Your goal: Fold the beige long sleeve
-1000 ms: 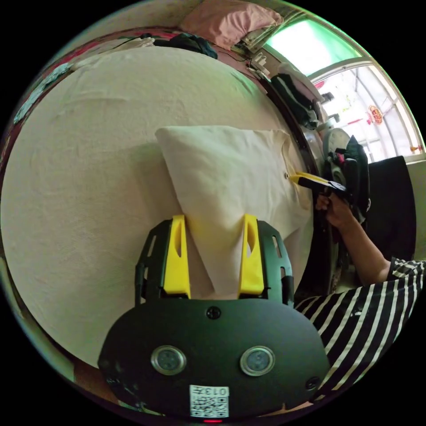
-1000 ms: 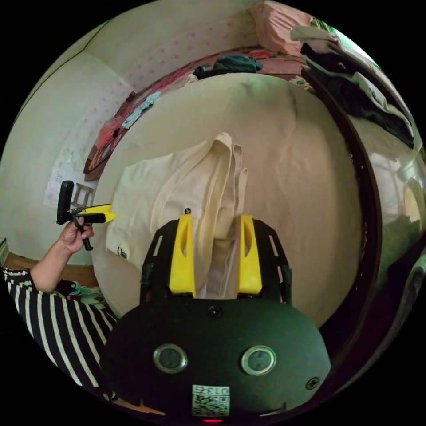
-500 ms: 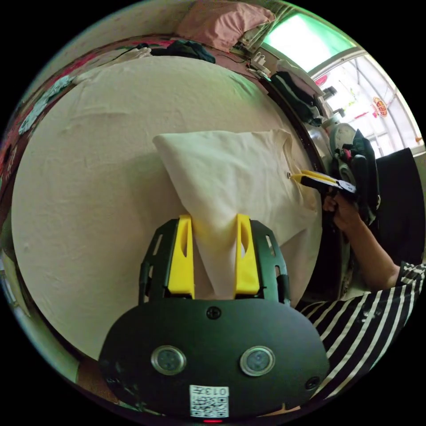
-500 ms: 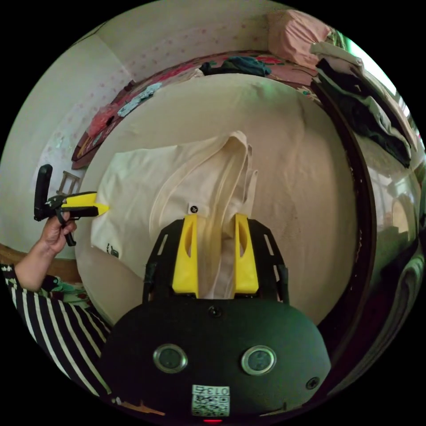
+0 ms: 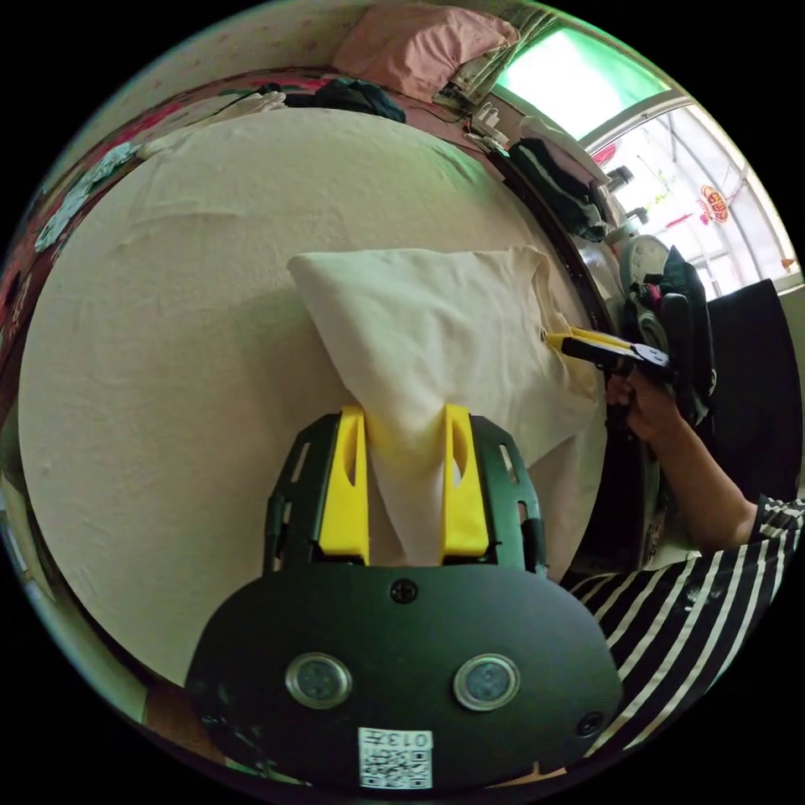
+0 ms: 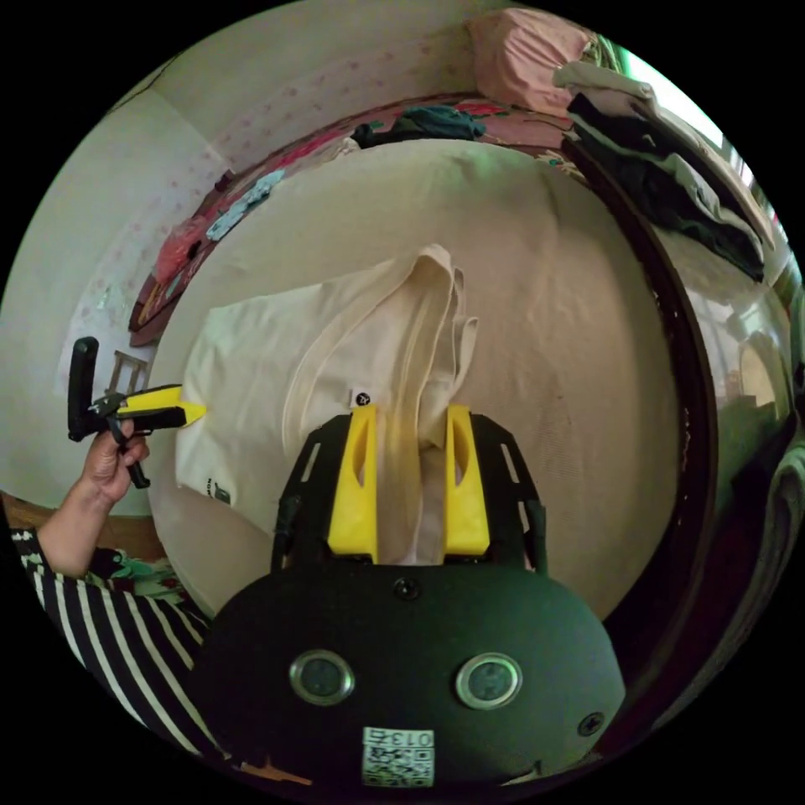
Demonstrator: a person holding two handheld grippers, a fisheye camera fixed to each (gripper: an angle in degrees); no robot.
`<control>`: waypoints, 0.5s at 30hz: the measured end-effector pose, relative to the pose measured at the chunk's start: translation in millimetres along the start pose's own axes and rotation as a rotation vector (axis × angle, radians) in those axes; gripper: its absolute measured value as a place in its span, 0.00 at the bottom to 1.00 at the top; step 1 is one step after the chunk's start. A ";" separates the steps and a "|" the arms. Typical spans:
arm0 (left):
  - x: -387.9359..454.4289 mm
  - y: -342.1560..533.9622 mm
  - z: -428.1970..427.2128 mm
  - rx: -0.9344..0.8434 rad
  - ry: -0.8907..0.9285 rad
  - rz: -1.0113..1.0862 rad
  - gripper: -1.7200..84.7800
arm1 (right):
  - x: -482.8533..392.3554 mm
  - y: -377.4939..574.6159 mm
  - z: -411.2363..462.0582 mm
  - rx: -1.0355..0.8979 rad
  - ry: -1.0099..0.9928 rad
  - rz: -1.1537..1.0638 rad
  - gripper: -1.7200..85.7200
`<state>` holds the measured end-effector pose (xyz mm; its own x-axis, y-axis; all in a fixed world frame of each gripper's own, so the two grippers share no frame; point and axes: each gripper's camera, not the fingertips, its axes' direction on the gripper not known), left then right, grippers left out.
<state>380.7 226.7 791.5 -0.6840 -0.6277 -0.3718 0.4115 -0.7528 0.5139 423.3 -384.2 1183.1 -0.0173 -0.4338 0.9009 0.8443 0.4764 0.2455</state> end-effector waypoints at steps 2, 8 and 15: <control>-5.1 0.5 0.8 -0.001 0.055 -0.012 0.19 | 0.7 3.3 1.8 0.001 0.002 0.000 0.13; -9.8 -0.9 -10.4 -0.023 0.088 -0.060 0.11 | -18.0 8.2 -8.3 -0.018 0.099 -0.091 0.06; 27.9 18.1 -65.4 0.106 0.069 0.050 0.09 | -64.4 41.3 -52.8 0.129 0.280 -0.228 0.05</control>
<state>408.4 182.6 739.9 -0.6195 -0.6787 -0.3945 0.3750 -0.6973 0.6108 487.5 -376.9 1116.4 -0.0349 -0.7237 0.6892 0.7612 0.4276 0.4876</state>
